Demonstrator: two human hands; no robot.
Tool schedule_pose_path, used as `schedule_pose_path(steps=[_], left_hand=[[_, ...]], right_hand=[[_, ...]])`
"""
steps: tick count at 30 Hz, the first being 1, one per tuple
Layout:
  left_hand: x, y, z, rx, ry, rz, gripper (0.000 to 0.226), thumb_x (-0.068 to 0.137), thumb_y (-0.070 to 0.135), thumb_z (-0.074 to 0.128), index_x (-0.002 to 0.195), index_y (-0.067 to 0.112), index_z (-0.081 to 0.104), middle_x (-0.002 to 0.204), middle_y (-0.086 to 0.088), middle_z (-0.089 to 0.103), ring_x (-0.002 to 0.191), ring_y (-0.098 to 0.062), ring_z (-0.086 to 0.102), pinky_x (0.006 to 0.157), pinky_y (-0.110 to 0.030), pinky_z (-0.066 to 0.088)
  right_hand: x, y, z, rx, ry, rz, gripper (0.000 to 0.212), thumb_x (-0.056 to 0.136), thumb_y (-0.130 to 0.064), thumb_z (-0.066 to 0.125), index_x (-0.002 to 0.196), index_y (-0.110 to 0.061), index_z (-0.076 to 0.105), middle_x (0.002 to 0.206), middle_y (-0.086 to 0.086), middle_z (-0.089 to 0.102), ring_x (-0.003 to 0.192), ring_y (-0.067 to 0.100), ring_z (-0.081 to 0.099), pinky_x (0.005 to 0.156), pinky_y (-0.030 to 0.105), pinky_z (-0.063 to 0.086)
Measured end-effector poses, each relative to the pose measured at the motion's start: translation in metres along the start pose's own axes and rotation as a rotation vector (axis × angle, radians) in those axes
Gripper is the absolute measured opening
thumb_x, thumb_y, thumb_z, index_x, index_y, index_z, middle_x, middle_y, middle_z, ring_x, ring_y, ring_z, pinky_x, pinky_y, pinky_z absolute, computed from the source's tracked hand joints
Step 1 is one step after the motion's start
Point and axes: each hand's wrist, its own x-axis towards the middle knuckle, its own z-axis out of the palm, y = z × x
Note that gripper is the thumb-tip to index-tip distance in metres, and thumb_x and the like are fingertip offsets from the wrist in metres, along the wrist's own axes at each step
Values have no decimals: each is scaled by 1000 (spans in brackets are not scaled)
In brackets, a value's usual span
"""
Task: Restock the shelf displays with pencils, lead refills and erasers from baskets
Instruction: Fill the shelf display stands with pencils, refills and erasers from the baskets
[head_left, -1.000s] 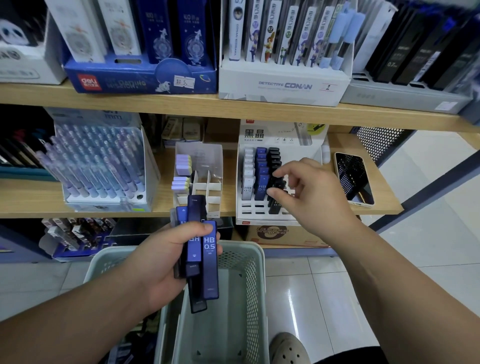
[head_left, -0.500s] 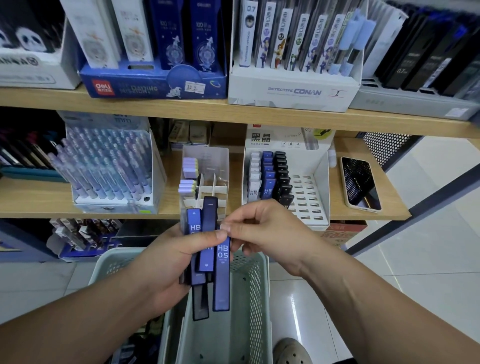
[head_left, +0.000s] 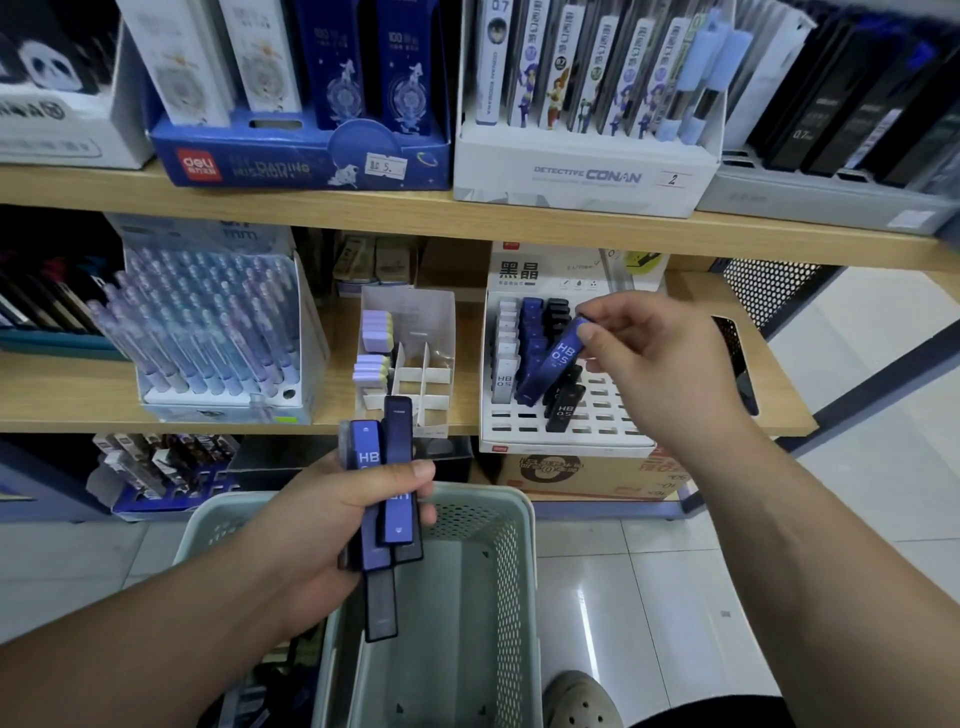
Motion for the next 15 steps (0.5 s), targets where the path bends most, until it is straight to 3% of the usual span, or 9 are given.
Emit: schedule_pose_path(steps=[4,6,9,15], left_hand=[[1,-2,0,-16,48,13,30,67,12,75,96,7,66,81,-11,69,62,-21,66,67,-35,52],[0,-2,0,-20,46,20,28,68,12,75,94,8,66,80,-10,69,61,-20,67,69,-35,51],[-1,-1,0,-21,32,27,29,67,13,75,95,7,66,80,-10,69,63,-21,66,71,-36,50],[-1,0,-2,-19,4,18,35,68,13,76,101,6,66,83,-11,68,65,-21,67,72,-36,50]], right_hand=[[-3,13,14,-318,-38,-240,16,89,-10,74,102,-18,77,86,-15,66,79,4,61,75,16,48],[-3,20,19,-413,-66,-309,16,88,-9,73,102,-17,77,86,-15,62,83,9,61,74,20,43],[-2,28,22,-485,-84,-308,15,89,-12,73,102,-18,76,88,-8,69,89,19,61,76,23,38],[-2,31,26,-460,-59,-302,16,86,-14,78,99,-22,80,92,-5,68,93,20,60,79,28,44]])
